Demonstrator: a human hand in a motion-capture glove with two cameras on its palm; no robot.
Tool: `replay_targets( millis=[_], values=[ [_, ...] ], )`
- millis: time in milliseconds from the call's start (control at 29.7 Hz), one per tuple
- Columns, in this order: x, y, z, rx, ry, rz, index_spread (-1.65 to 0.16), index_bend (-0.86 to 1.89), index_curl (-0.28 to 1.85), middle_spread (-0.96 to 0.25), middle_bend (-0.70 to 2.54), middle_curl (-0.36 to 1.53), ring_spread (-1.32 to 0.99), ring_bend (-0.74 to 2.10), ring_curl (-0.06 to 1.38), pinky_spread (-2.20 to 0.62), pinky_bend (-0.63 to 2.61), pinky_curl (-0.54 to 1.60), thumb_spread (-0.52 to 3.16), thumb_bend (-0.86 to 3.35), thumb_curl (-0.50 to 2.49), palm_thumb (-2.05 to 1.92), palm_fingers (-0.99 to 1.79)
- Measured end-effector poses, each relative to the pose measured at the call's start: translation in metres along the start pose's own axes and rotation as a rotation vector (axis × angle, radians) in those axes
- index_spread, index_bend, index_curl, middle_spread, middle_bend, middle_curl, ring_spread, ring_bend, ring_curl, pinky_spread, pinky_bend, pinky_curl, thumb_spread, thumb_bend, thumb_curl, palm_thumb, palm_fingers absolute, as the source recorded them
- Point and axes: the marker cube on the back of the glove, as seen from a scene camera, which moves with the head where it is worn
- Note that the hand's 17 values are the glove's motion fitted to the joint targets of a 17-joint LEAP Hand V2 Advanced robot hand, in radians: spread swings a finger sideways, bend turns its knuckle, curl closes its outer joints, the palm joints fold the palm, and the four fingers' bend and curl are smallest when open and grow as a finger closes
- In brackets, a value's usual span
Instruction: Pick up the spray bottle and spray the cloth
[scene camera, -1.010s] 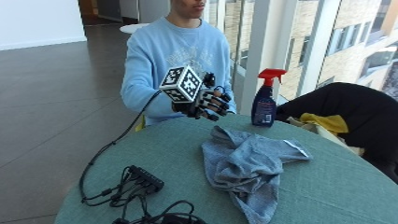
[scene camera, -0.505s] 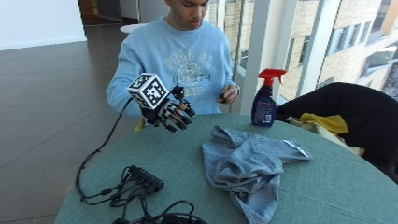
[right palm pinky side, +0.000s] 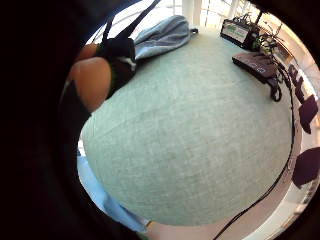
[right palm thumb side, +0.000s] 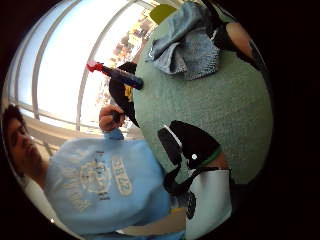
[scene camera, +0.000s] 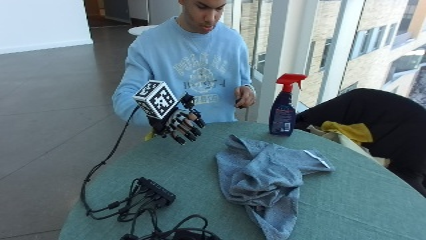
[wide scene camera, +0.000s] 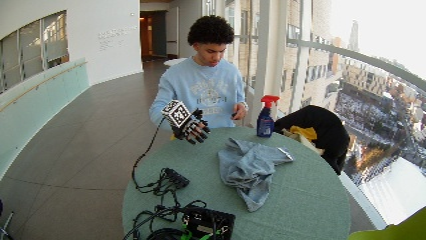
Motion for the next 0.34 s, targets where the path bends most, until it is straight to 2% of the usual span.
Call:
replay_targets(
  millis=[337],
  values=[
    [-0.0081, 0.0019, 0.003, -0.009, 0.008, -0.008, -0.31, 0.13, 0.29, -0.08, 0.24, 0.44, -0.05, 0.37, 0.37, 0.19, 0.18, 0.32, 1.05, -0.02, 0.32, 0.63, 0.82]
  ],
)
